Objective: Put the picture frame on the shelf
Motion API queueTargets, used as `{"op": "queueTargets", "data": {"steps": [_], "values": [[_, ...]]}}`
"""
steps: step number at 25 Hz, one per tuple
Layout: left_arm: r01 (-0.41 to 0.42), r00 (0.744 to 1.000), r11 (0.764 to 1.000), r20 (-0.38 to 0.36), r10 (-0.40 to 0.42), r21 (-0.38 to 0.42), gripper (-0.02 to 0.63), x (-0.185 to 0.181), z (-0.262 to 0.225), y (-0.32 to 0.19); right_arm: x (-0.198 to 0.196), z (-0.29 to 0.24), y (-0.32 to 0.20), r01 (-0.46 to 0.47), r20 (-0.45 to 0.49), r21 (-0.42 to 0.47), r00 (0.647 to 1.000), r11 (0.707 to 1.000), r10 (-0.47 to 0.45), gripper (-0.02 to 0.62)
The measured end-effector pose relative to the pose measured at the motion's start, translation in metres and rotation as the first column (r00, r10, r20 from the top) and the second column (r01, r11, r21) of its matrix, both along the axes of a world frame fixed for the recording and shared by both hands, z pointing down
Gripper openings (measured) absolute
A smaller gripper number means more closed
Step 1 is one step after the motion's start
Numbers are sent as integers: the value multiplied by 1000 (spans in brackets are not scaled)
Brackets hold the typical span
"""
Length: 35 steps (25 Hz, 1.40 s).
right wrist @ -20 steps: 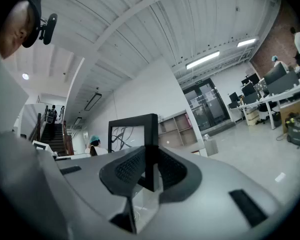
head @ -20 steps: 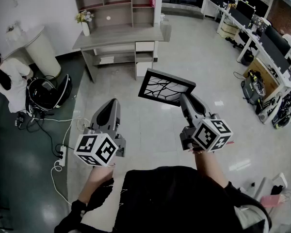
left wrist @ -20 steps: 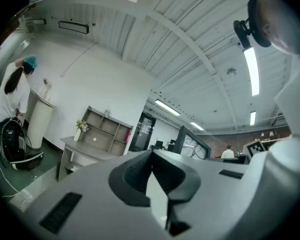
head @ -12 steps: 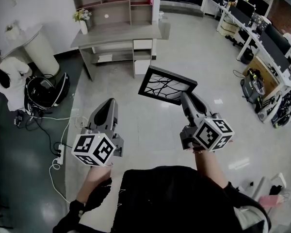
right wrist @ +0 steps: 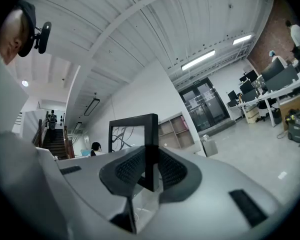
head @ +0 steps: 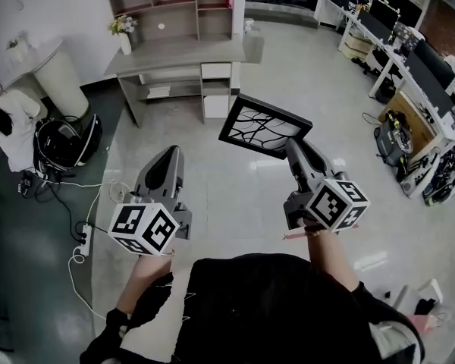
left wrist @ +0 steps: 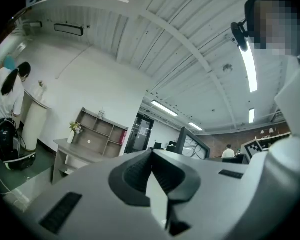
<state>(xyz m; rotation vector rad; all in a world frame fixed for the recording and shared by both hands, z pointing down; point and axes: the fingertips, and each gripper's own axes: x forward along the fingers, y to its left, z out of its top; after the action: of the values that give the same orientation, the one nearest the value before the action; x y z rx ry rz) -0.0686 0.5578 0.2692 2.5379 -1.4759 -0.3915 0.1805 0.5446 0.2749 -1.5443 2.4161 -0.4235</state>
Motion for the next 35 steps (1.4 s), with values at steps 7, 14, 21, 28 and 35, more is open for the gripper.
{"op": "queueTargets", "data": {"steps": [7,14,21,28,35], "values": [[47,998,996,-46,-51,-72,11,10,37,-2,13,34,-11,50,-33,-38,998,998,-52,83],[50,998,996,-32,-52,-72,12,18,43,-25,28,49,-35,46,-22,-58,999,997,-47,83],[53,998,997,-20,-54,-58,11,9,46,-75,21,60,-94,43,16,-91,999,995,-42,83],[29,999,999,-28,-30,-42,12,-7,10,-170,-3,22,-183,55,18,-68,998,996,-54,81],[4,1000,999,-12,-4,33,12,-9,20,-215,0,36,-226,20,27,4,999,1000,-20,83]]}}
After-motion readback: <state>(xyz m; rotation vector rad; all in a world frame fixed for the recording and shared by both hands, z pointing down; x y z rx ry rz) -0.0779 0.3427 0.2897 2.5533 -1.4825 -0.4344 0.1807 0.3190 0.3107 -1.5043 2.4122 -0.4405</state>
